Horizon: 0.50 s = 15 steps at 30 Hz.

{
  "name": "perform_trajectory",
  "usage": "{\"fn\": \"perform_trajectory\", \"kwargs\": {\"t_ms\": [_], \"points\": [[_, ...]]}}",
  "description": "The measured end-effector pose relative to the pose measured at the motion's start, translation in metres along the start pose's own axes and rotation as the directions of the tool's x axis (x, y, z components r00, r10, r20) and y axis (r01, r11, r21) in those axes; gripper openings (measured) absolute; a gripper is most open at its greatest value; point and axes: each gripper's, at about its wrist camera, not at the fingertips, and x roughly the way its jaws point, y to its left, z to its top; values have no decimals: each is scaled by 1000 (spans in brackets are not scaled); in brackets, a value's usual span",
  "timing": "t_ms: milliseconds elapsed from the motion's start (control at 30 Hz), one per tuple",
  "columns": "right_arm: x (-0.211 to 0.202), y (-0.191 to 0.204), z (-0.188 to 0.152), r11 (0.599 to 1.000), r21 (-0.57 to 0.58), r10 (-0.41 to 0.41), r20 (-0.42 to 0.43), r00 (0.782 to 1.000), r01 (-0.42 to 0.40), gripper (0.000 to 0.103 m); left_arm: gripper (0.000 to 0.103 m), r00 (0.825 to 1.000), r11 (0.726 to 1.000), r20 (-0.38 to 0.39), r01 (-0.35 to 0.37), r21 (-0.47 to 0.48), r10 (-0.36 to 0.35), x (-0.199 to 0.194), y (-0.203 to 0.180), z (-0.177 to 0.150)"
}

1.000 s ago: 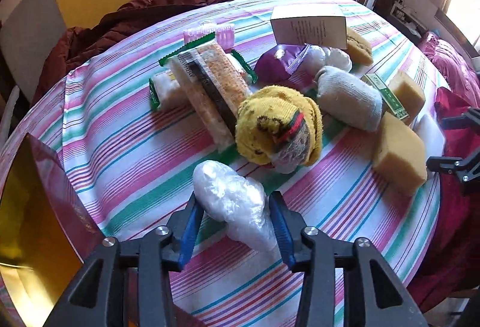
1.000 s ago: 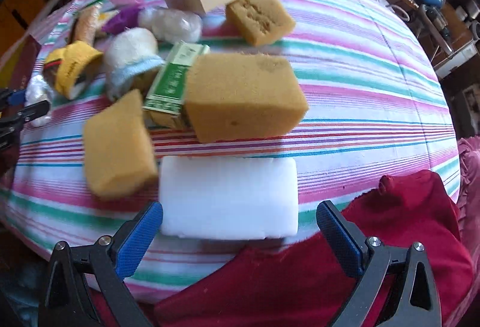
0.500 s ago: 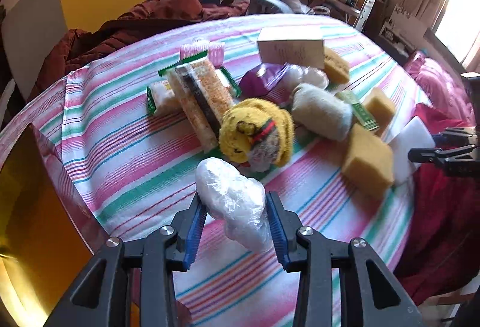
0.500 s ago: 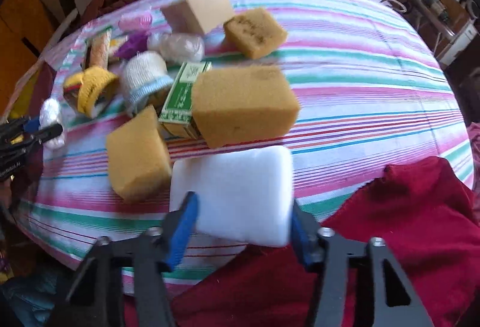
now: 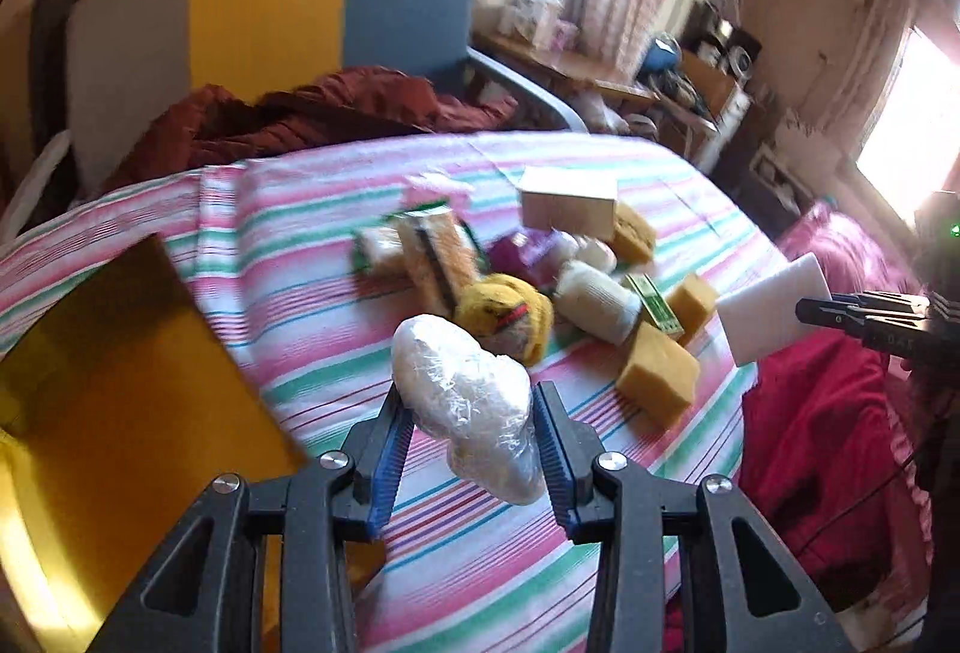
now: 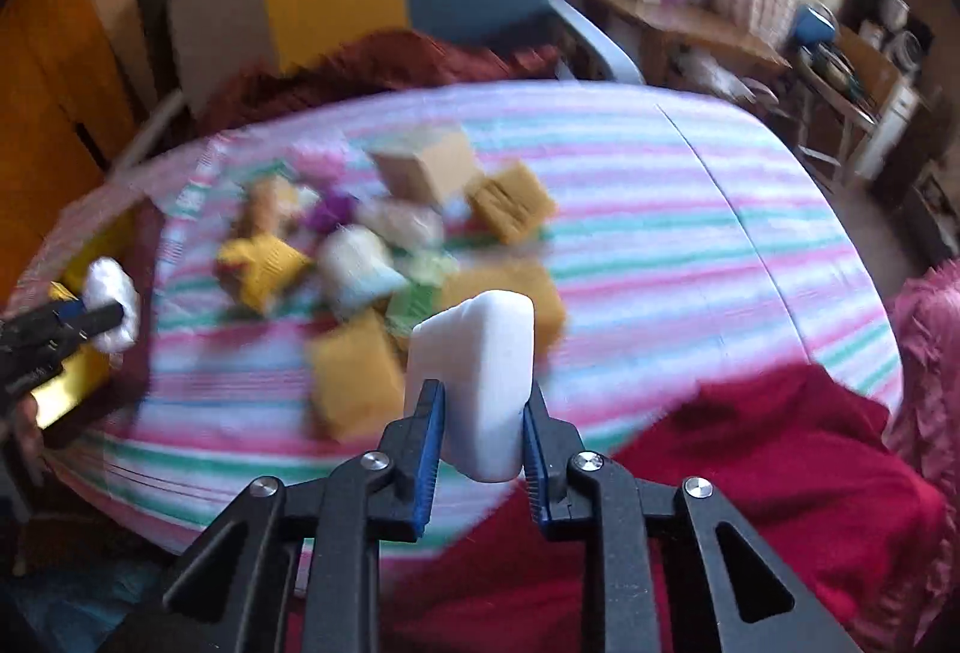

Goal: Organize objects
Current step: 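Carry both held items over the gold tray and lower them inside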

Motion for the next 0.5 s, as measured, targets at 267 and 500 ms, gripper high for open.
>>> {"fn": "perform_trajectory", "kwargs": {"t_ms": [267,500], "points": [[4,136,38,918,-185,363,40,931,-350,25,41,975,963,52,-203,-179,216,-68,77,-44],[44,268,43,739,-218,622,-143,770,-638,33,50,910,856,-2,-391,-338,415,-106,145,-97]]}}
